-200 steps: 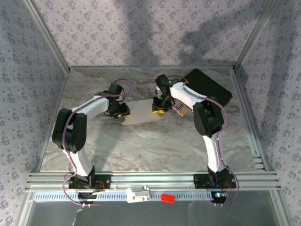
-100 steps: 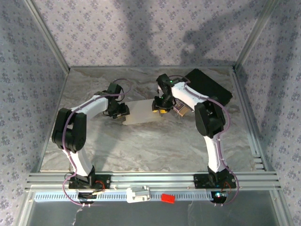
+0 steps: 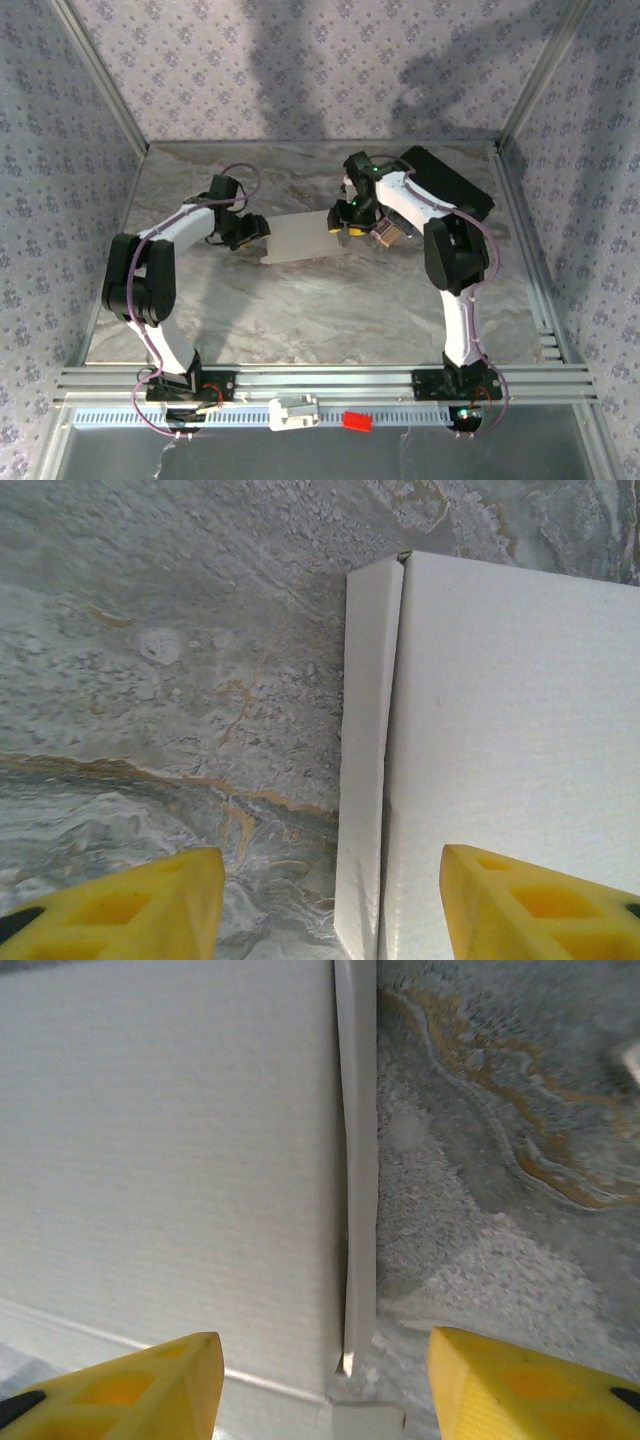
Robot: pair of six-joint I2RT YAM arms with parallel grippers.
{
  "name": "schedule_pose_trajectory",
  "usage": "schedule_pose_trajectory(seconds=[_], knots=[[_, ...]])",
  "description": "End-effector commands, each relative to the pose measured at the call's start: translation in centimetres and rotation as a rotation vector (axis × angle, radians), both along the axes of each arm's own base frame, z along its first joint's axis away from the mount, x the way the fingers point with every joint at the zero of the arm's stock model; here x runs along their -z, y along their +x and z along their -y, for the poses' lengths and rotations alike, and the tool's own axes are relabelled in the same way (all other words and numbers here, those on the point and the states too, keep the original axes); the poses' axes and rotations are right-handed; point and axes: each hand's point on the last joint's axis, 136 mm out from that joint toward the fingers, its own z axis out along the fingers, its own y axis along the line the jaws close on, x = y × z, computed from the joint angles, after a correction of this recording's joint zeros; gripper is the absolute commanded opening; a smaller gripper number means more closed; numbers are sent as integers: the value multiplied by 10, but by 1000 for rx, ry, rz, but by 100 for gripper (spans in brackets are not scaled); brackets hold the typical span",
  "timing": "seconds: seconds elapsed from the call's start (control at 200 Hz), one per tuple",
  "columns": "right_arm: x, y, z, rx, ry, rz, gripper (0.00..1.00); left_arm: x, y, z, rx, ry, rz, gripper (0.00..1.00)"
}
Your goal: Fold the paper box
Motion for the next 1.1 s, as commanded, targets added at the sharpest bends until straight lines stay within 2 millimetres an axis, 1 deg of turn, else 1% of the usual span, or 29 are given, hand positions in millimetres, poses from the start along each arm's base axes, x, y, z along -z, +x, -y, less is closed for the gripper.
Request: schedule_pose_trajectory(seconds=[0.0, 0.095, 0.225, 0.26, 0.375, 0.465, 0.535, 0.595, 0.7, 0.775, 0.86, 0.969, 0.984, 1.019, 1.094], knots=[[20, -9, 0, -31, 9, -55, 58, 8, 0, 14, 27, -77, -11, 57], [30, -8, -1, -11, 31, -76, 56, 16, -2, 13, 14, -82, -20, 54], [43, -10, -3, -9, 25, -105, 50, 24, -2, 18, 3, -109, -24, 50], [47, -11, -3, -5, 20, -113, 46, 26, -3, 17, 0, -108, -28, 46], [58, -17, -1, 4, 11, -143, 39, 36, -7, 17, -3, -105, -58, 34], [66, -23, 0, 5, -6, -166, 34, 41, -12, 20, 13, -103, -74, 31], [67, -26, 0, 10, -3, -173, 31, 44, -15, 21, 19, -98, -82, 28], [62, -26, -1, 17, 11, -169, 29, 45, -18, 19, 17, -92, -90, 24], [45, -22, -3, 19, 44, -137, 30, 43, -20, 16, 6, -83, -79, 21], [31, -19, -4, 19, 91, -115, 35, 39, -21, 16, 6, -88, -67, 18], [17, -17, -4, -2, 164, -77, 42, 36, -22, 16, 21, -96, -54, 14], [8, -16, -3, -51, 277, -19, 48, 37, -28, 15, 49, -113, -71, 8], [6, -12, -2, -53, 295, 10, 49, 38, -28, 14, 52, -118, -74, 8], [6, -10, -1, -54, 324, 30, 51, 40, -31, 12, 53, -124, -84, 7], [6, -6, 1, -50, 388, 27, 52, 45, -35, 7, 42, -135, -97, 6]])
